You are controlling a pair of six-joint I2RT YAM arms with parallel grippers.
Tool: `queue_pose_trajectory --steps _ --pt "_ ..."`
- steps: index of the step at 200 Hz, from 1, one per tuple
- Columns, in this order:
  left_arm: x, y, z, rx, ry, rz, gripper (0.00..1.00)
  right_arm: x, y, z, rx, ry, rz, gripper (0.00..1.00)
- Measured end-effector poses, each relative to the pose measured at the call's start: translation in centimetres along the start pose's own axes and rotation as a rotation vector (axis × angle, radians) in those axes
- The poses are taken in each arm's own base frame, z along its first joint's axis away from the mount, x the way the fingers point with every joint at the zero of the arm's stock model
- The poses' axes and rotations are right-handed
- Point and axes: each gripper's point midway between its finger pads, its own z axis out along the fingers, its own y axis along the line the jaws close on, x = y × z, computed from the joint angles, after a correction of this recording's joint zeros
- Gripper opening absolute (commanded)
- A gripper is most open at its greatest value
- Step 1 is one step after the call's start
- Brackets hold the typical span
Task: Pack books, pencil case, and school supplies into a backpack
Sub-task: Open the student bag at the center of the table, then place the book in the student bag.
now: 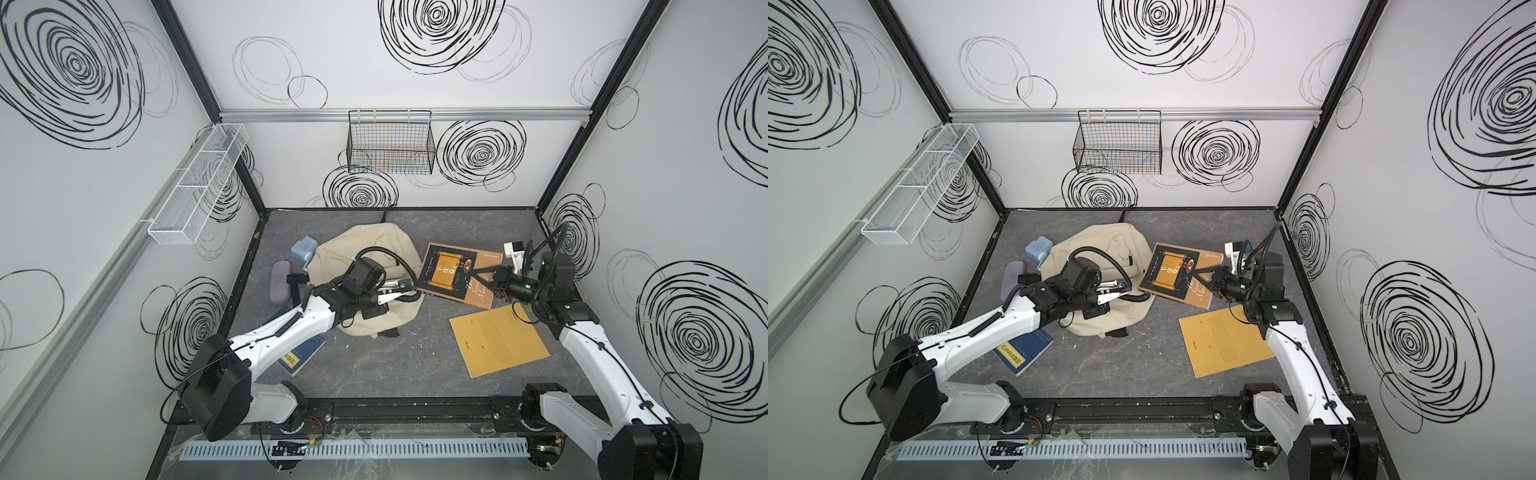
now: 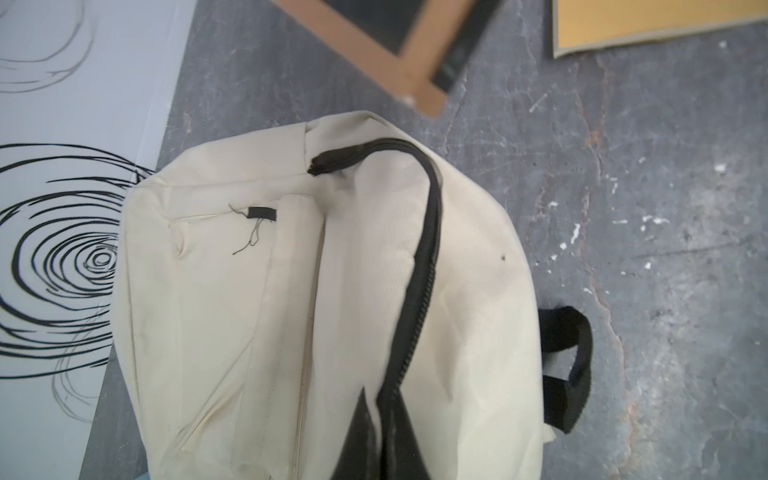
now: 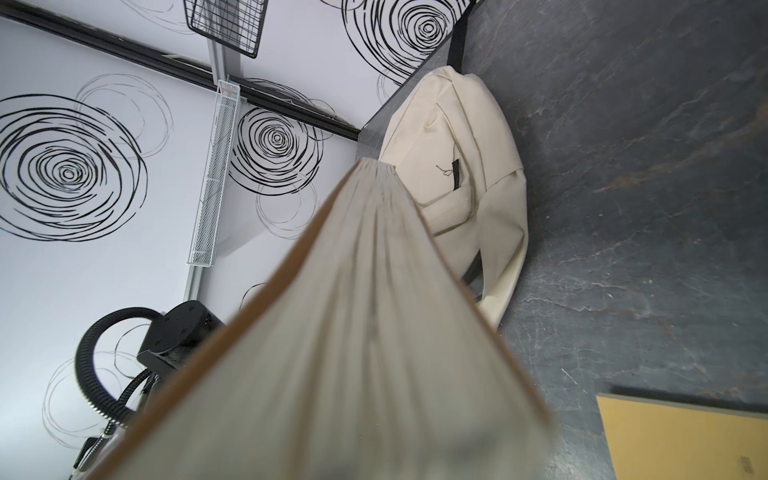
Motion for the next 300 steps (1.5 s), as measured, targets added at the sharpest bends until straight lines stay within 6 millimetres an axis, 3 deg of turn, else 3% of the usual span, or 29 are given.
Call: queue_pose_trajectory --steps 17,43,74,119,147,173,245,300 --pt "-2.3 2.5 -1.4 -0.074 -0.058 -0.107 0.00 -0.7 -0.1 -0.5 0.036 -0.023 0.023 0.00" --pt "-7.1 6.4 -4.4 -0.190 -0.191 -0.308 0.00 -2.5 1.3 -1.3 0.041 -0.083 0.041 0.00" --pt "-10.5 7.2 -6.4 -0.262 -0.291 -0.506 0.00 -3.3 1.9 -1.7 0.031 -0.130 0.099 0.00" --pt "-11.3 6.1 -6.6 -0.380 -0.285 -0.642 0.00 -2.4 0.9 -2.6 0.026 -0.209 0.170 0.00" --pt "-11.5 6.7 -7.4 -0.463 -0.309 -0.698 0.00 -0.3 -1.5 -2.9 0.042 -0.256 0.248 0.00" --pt "-11.4 7.6 -7.9 -0.518 -0.335 -0.734 0.00 0.9 -2.5 -3.0 0.052 -0.280 0.290 0.00" --pt "-11.1 7.5 -7.9 -0.553 -0.385 -0.767 0.00 4.5 -0.9 1.6 0.044 -0.168 0.350 0.00" --pt "-11.2 6.9 -8.6 -0.614 -0.433 -0.765 0.00 7.3 -1.5 3.0 0.076 -0.173 0.412 0.00"
